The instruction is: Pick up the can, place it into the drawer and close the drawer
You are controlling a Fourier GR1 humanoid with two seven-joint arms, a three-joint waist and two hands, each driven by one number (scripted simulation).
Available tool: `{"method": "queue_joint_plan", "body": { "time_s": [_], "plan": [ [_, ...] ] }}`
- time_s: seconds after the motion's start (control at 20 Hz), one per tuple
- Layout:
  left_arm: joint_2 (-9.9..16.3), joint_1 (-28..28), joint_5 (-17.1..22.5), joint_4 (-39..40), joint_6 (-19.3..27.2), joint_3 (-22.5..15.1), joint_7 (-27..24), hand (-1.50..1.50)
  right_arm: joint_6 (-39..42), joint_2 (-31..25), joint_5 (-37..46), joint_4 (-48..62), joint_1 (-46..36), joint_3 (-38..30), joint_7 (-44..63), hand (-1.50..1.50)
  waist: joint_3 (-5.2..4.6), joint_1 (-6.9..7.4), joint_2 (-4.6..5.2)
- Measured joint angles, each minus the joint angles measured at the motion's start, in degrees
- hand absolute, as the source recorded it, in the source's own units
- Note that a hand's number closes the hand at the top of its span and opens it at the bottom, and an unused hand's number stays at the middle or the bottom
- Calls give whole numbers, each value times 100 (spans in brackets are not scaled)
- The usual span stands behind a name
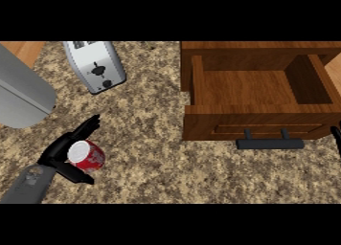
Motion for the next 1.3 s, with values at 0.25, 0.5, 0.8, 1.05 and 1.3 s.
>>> {"method": "queue_joint_plan", "body": {
  "time_s": [0.25,0.5,0.8,1.05,1.3],
  "plan": [
    [-92,-132,14,45,-17,-80,52,-150,-14,20,-22,-281,52,36,252,-150,0,0,-4],
    [-267,-166,47,-92,-56,-200,159,150,39,50,-44,-307,133,11,182,-150,2,13,-9],
    [-364,-174,162,-210,-163,-266,176,150,46,44,-102,-171,37,-84,137,-150,4,24,-11],
    [-489,0,392,-583,-411,-346,488,150,54,109,-164,-414,274,-98,145,-150,7,39,-23],
    [-643,70,1074,-682,416,462,901,150,84,101,-206,-404,322,-162,123,-150,7,84,-28]
  ]
}}
